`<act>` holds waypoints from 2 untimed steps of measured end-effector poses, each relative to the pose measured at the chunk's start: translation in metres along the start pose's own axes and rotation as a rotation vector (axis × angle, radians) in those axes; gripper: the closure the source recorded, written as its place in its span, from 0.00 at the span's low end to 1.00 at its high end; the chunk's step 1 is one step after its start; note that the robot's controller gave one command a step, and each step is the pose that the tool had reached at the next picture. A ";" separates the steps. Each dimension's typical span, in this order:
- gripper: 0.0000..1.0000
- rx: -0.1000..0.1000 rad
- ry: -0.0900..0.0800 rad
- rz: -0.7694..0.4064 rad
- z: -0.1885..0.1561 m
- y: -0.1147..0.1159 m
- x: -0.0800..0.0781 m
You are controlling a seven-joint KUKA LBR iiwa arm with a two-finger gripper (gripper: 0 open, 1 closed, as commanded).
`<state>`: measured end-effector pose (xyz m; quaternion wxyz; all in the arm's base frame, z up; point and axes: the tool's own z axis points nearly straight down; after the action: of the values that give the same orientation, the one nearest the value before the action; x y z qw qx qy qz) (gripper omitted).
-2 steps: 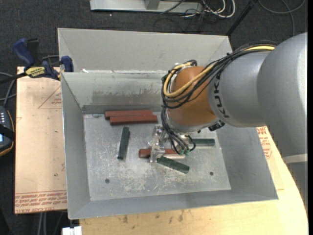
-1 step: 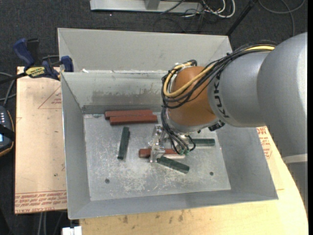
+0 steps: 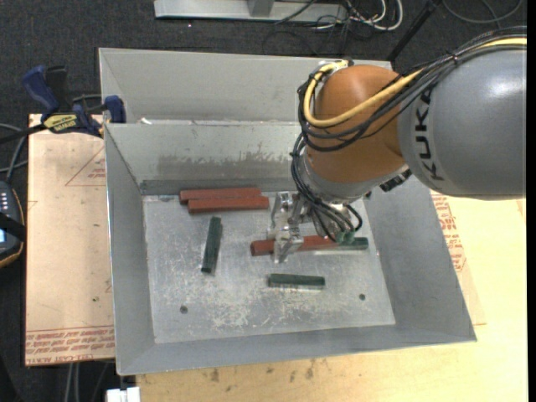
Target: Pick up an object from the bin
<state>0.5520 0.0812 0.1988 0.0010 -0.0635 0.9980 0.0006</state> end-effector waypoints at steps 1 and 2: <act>1.00 0.000 0.000 0.000 0.000 0.000 0.000; 1.00 0.001 0.001 -0.223 -0.202 -0.011 0.019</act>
Offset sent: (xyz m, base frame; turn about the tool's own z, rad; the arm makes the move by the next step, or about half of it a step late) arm -0.0251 -0.0192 0.2712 -0.2988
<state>0.5339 0.0673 0.4008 0.0004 -0.1743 0.9847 0.0001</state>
